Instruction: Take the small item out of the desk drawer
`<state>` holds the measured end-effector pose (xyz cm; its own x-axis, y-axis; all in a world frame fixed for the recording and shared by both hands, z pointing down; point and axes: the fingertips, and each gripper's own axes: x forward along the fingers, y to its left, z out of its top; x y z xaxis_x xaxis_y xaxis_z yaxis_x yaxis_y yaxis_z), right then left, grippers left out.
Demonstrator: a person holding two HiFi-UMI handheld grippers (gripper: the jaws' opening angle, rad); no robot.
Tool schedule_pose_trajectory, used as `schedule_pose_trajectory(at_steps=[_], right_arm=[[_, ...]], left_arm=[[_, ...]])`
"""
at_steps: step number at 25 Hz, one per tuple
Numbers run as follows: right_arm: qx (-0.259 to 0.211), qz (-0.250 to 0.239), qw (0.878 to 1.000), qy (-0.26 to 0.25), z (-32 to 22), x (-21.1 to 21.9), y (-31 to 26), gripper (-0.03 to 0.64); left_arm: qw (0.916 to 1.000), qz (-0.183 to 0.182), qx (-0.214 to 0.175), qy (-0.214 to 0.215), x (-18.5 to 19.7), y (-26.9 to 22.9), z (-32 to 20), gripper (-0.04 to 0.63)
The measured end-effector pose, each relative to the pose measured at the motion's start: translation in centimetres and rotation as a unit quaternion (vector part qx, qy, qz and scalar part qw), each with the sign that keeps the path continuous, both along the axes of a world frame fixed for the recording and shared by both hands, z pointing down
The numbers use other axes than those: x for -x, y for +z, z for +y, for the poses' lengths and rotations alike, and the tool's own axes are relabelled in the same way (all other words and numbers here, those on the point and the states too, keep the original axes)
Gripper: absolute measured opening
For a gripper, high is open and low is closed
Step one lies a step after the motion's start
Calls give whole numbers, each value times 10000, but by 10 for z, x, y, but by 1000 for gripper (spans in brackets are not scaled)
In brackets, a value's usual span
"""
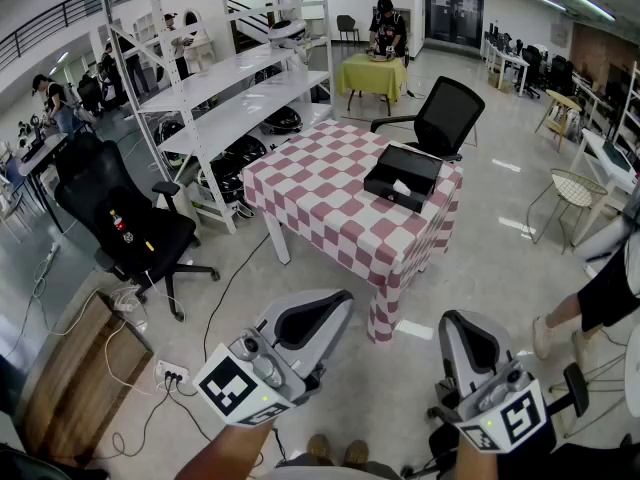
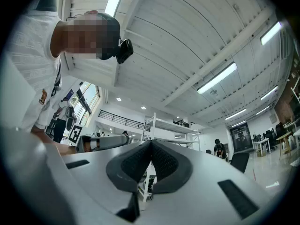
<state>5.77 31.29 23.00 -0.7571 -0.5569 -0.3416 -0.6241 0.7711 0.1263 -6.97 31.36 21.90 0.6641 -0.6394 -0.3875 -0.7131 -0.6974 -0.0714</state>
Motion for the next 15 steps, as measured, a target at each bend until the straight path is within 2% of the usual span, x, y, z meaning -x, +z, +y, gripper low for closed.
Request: schedule_pose_trajectory(at_steps=[15], right_arm=[[-55, 148, 9997, -209, -40, 2, -5, 11]], left_arm=[[9998, -197, 17, -64, -22, -1, -39, 14]])
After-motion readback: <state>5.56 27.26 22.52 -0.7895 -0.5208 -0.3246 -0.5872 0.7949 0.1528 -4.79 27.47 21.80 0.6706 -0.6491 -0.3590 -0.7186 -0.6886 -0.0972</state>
